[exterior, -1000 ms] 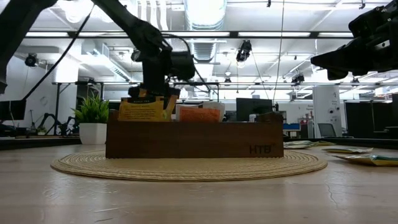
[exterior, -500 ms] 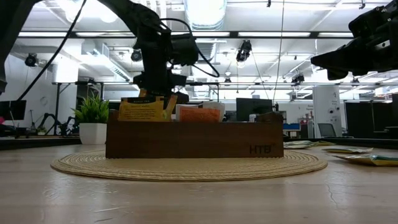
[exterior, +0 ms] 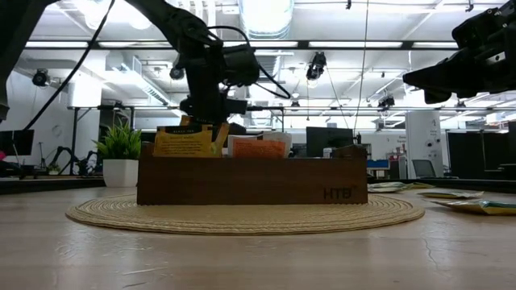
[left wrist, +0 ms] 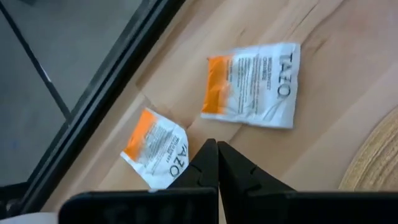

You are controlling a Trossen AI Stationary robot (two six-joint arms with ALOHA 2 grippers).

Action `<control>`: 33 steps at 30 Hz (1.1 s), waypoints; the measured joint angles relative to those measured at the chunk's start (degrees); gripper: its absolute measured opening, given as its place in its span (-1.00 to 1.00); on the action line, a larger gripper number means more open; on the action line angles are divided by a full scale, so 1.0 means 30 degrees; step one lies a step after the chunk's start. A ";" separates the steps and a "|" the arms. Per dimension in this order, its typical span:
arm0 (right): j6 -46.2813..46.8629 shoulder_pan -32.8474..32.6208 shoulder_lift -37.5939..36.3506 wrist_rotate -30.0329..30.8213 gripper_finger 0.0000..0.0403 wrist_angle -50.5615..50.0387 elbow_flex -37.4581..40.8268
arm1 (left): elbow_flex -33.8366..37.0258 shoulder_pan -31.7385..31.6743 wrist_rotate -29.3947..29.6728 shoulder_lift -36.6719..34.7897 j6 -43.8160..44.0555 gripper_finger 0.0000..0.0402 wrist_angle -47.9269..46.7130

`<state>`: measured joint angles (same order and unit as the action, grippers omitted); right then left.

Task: Pick & Place Tea
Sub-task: Put the left orange tea sachet into the mid section of the wooden organizer

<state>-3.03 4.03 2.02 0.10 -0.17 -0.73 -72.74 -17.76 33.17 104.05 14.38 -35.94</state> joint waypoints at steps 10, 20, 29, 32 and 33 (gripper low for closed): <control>0.0000 0.0000 0.0000 0.0000 -0.96 -0.0005 -0.0007 | 0.1340 -0.0007 0.1913 0.0000 0.0439 -1.00 0.0196; 0.0000 0.0000 0.0000 -0.0003 -0.96 -0.0005 -0.0003 | 0.1373 0.0051 0.1613 0.0000 0.1574 -1.00 0.0996; 0.0000 0.0000 0.0006 0.0000 -0.96 -0.0005 -0.0006 | 0.1509 0.0062 0.1559 0.0000 0.1453 -1.00 0.0950; 0.0000 0.0000 0.0007 -0.0003 -0.96 -0.0005 -0.0003 | 0.1427 0.0080 0.1728 0.0000 0.1509 -1.00 0.0761; 0.0000 0.0000 0.0007 0.0000 -0.96 -0.0001 0.0000 | 0.1360 0.0080 0.1859 0.0000 0.1533 -1.00 0.0787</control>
<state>-3.03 4.03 2.04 0.10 -0.17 -0.73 -68.66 -17.52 38.75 104.05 18.98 -33.58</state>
